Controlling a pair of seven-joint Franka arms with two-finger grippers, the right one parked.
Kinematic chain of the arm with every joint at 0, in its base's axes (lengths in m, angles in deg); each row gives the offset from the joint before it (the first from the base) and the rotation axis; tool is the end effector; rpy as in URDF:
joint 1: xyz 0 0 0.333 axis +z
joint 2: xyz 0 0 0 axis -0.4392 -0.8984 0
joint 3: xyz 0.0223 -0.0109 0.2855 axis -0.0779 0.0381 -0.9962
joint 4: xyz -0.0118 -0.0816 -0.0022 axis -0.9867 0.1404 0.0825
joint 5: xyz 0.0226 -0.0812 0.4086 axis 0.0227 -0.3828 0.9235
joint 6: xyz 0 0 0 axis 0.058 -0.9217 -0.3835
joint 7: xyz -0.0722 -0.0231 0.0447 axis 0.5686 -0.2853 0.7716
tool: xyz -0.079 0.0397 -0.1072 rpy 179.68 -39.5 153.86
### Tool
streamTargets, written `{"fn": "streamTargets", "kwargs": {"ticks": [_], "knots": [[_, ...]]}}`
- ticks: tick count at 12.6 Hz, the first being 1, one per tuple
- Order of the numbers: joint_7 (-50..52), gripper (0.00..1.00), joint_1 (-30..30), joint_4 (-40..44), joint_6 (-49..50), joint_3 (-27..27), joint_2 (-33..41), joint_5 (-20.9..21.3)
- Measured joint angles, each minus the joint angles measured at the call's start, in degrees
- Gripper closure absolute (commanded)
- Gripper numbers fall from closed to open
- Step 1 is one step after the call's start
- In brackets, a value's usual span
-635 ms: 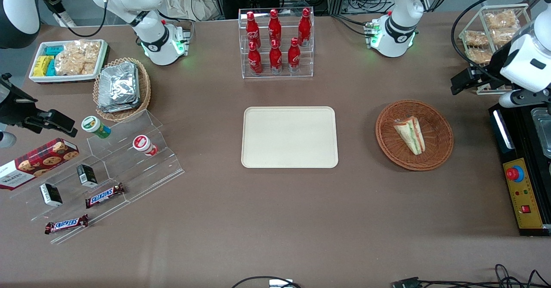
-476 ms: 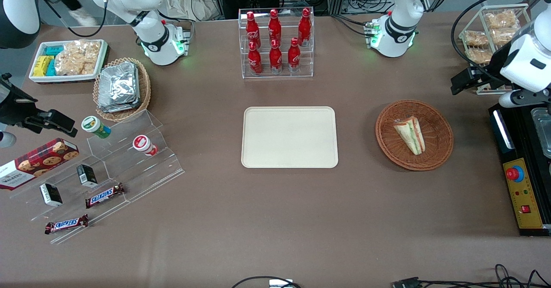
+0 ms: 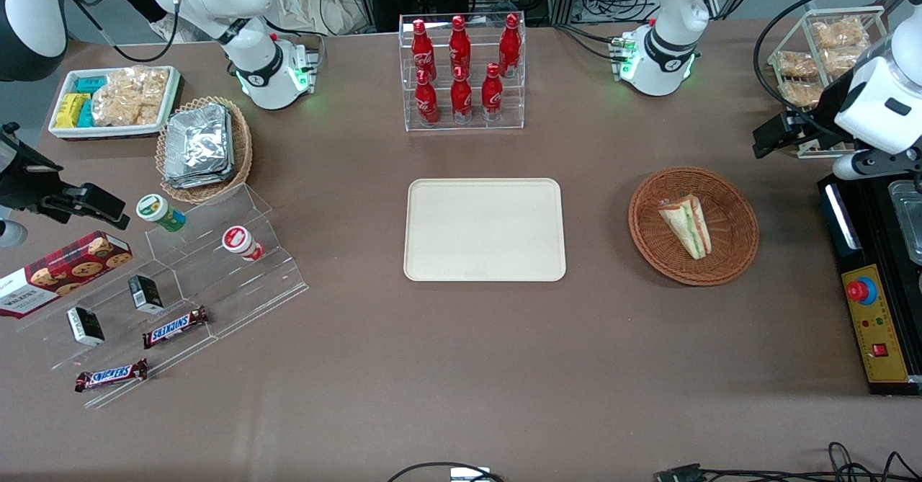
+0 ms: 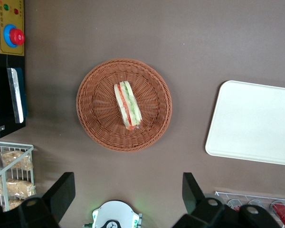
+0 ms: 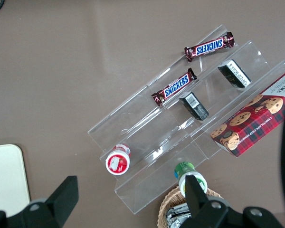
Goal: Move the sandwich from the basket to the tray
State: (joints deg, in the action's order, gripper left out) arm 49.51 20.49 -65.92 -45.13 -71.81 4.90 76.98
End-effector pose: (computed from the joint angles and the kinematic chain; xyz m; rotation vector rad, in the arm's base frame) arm 0.5509 -0.0578 0.5767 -3.1128 -0.1878 0.2168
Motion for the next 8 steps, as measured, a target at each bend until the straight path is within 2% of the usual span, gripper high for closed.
{"fn": "streamTargets", "kwargs": {"ticks": [3,8], "knots": [[0.0,0.0,-0.1,-0.8,2.0,-0.1,0.6,-0.4],[0.0,0.0,-0.1,-15.1,-4.3,-0.2,9.6,1.9]]}}
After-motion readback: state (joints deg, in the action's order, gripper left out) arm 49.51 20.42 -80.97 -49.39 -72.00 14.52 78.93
